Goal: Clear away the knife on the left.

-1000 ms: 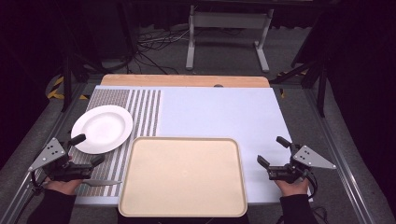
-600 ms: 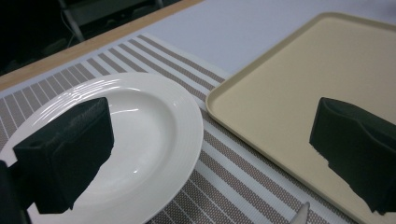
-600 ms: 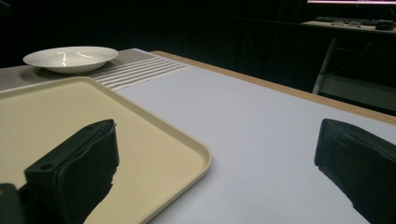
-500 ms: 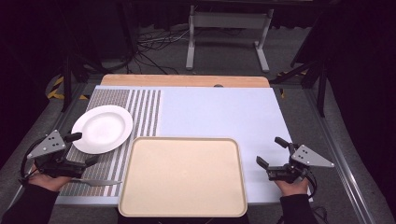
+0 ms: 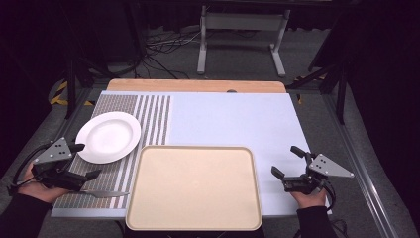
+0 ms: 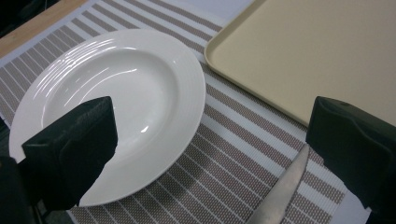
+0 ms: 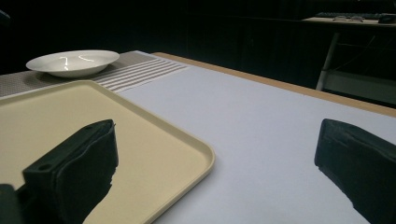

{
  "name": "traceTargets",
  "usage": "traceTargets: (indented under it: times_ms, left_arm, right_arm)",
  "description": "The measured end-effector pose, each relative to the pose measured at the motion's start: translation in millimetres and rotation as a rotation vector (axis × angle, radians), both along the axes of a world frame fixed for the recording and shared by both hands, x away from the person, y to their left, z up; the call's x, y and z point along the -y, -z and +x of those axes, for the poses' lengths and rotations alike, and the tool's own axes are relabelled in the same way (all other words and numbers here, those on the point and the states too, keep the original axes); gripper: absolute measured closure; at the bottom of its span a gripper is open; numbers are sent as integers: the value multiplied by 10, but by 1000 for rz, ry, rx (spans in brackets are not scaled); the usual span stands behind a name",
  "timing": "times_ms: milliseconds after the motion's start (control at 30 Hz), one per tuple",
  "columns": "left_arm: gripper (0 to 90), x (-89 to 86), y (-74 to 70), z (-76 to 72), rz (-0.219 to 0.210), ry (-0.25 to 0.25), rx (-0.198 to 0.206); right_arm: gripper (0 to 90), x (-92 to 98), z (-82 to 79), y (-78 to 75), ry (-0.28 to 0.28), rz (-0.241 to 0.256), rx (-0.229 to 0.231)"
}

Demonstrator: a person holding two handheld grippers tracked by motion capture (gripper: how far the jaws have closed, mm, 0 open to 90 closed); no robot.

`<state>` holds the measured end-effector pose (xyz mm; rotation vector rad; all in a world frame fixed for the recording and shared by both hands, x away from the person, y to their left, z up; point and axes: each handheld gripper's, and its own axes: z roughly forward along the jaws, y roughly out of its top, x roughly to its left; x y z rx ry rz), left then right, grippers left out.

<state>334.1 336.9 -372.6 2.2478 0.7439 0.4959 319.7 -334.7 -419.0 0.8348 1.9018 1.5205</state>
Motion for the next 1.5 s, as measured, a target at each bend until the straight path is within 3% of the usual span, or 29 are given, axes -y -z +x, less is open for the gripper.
traceTargets:
  times_ms: [33, 167, 467, 667, 767, 1133, 1267, 1333, 1500]
  left_arm:
    - [34, 0, 0, 0, 0, 0, 0]
    - [30, -39, -5, 25, 80, -14, -46]
    - [33, -74, -36, 24, 141, 16, -83]
    - [16, -67, -52, 50, 178, 68, -117]
    - [23, -81, -45, 79, 197, 92, -153]
    - [45, -135, 39, 120, 304, 227, -246]
    - [57, -140, 88, 144, 342, 247, -276]
    - [66, -139, 140, 164, 375, 272, -310]
    - [92, -122, 204, 190, 423, 287, -331]
  right_arm:
    - [1, 0, 0, 0, 0, 0, 0]
    - [1, -4, 3, 4, 0, -5, -5]
    - [1, -5, 7, 5, -5, -4, -8]
    - [1, -7, 0, 1, -6, -2, 1]
    - [1, -14, -3, -7, -11, -8, 5]
    - [2, -6, -15, -15, -19, 1, 14]
    - [1, 0, -21, -18, -21, 3, 18]
    - [1, 3, -27, -18, -22, 5, 19]
    - [1, 13, -38, -15, -19, 6, 18]
